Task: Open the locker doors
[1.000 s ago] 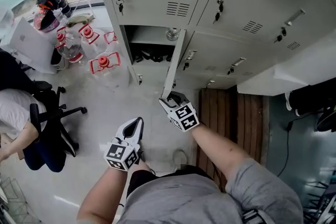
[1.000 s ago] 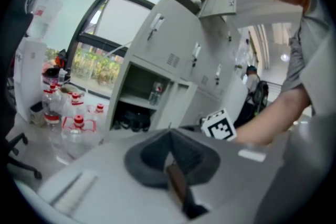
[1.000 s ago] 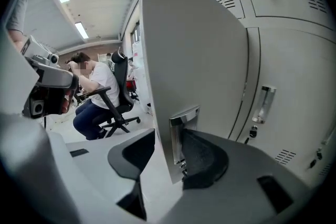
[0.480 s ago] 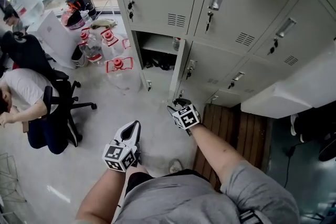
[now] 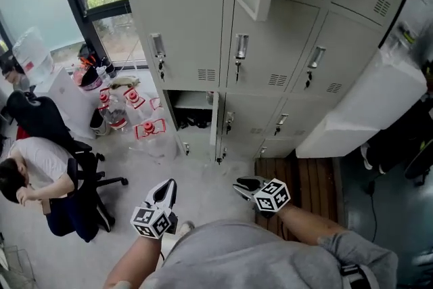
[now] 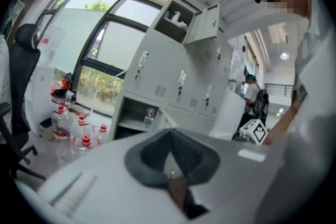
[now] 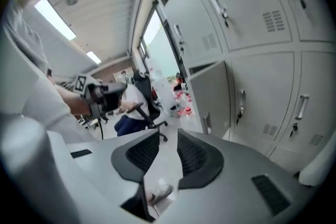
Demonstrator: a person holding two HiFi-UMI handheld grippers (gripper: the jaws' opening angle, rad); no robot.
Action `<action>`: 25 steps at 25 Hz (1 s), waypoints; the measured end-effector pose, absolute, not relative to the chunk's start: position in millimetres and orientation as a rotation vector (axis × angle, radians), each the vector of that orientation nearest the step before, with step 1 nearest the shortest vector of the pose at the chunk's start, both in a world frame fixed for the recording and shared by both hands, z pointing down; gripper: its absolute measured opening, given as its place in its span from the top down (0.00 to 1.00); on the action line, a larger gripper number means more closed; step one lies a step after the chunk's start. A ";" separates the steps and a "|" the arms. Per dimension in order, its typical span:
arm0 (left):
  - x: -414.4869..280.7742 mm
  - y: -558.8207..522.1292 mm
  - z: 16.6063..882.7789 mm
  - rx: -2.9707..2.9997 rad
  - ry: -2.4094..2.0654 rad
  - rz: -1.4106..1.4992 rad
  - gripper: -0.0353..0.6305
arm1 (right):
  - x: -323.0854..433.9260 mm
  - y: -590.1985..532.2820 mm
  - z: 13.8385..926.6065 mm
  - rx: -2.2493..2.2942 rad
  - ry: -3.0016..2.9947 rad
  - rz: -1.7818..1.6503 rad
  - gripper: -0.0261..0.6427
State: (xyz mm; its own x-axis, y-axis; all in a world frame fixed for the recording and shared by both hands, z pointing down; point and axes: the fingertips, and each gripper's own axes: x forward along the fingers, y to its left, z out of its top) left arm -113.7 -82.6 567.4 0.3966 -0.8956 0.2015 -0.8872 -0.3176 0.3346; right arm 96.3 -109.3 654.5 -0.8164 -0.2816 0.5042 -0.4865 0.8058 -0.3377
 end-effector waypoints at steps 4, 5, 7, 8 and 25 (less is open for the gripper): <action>-125.0 -97.3 536.4 2.386 -1.449 -0.059 0.94 | 112.8 -137.0 561.0 0.908 -2.728 0.593 0.91; -127.5 -100.1 532.1 2.403 -1.427 -0.054 0.94 | 114.1 -141.8 546.4 0.968 -2.751 0.592 0.92; -130.6 -103.6 528.9 2.423 -1.377 -0.027 0.94 | 111.4 -141.5 529.6 1.017 -2.772 0.580 0.92; -131.5 -106.0 528.0 2.435 -1.352 -0.011 0.95 | 108.9 -138.8 525.9 1.023 -2.772 0.565 0.92; -132.1 -134.3 534.5 2.440 -1.267 -0.061 0.94 | 97.9 -174.0 568.7 1.063 -2.622 0.526 0.92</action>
